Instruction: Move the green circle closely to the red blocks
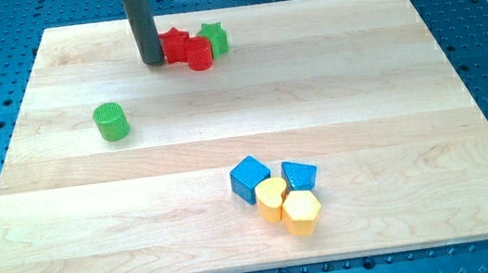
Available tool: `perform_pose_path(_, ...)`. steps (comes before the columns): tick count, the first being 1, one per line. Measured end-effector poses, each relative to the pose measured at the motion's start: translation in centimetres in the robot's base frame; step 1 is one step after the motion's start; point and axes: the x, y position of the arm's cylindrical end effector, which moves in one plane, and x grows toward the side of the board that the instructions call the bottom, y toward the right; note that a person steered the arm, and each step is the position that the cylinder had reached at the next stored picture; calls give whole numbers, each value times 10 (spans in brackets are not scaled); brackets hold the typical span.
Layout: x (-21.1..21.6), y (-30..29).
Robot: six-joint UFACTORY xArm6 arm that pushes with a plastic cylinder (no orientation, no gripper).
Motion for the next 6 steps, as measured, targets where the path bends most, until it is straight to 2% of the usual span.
perform_pose_path(1, 66, -89)
perform_pose_path(2, 127, -146)
perform_pose_path(3, 158, -105)
perform_pose_path(4, 131, -30)
perform_pose_path(5, 61, 3)
perform_pose_path(6, 68, 22)
